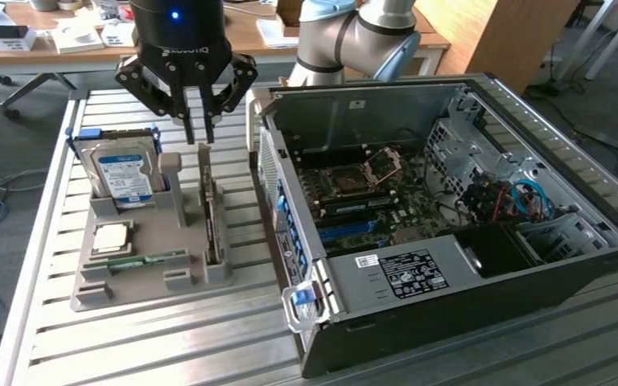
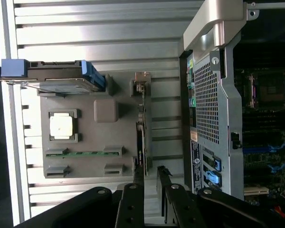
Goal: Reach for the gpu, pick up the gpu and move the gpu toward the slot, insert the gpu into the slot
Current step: 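Pick up the gpu and move the gpu toward the slot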
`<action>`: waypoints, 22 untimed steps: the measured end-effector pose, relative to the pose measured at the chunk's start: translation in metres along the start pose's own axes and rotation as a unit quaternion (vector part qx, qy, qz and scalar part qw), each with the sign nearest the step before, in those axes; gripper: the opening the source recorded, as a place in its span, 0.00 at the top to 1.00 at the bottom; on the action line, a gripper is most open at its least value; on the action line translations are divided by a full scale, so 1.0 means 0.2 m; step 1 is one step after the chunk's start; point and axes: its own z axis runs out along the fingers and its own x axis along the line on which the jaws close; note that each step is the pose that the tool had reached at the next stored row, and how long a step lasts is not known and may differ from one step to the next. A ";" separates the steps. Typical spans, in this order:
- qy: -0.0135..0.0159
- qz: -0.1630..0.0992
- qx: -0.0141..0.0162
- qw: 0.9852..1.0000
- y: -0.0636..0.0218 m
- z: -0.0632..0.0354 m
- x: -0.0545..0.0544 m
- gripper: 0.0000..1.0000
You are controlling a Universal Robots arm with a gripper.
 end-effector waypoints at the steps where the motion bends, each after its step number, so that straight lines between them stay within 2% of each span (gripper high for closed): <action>1: 0.000 0.000 0.000 1.000 0.000 0.000 0.00 0.71; 2: 0.000 0.000 0.000 1.000 0.000 0.000 0.00 0.71; 4: 0.000 0.000 0.000 1.000 0.000 0.000 0.00 0.59; 5: 0.000 0.000 0.000 1.000 0.000 0.000 0.00 0.59; 6: 0.000 0.000 0.000 1.000 0.000 0.000 0.00 0.53; 12: 0.000 0.000 0.000 1.000 -0.001 0.011 0.00 0.53; 22: 0.000 0.000 0.000 1.000 -0.004 0.099 0.00 0.53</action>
